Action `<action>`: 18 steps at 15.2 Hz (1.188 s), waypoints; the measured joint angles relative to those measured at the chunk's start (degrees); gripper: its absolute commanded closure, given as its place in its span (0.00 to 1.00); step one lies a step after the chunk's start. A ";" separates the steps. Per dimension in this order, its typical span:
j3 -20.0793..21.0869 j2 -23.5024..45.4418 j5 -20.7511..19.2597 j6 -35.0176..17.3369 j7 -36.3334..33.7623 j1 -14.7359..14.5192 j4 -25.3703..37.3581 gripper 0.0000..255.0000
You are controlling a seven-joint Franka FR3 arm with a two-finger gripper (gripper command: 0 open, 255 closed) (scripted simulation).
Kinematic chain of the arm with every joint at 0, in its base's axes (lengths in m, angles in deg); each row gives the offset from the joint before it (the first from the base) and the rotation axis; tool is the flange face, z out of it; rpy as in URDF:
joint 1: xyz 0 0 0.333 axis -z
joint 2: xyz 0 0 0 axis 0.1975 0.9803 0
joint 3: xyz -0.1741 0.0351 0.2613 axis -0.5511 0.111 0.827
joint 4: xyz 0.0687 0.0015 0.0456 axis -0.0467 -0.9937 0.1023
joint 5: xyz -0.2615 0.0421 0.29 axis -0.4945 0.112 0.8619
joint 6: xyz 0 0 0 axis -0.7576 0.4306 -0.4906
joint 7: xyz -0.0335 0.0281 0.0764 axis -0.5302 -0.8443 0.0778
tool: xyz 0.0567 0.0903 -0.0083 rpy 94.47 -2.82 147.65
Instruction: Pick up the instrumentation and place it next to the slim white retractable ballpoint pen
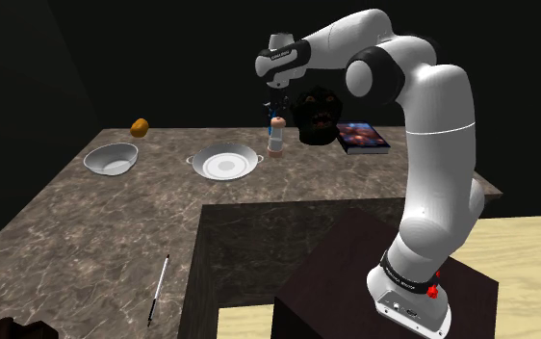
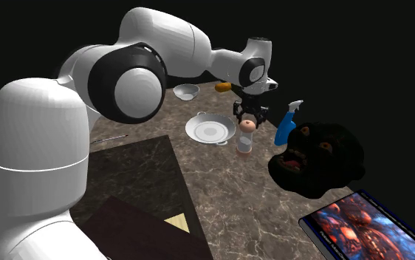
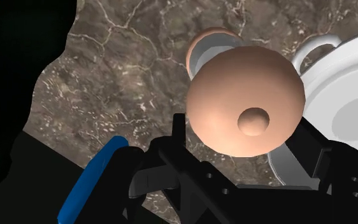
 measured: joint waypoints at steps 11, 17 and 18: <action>-0.24 -1.48 -0.52 7.59 -0.54 0.04 6.16 1.00; 0.32 -5.24 -1.71 7.06 -3.72 -2.70 2.00 1.00; 0.58 -6.28 -2.08 6.94 -4.92 -3.64 0.86 1.00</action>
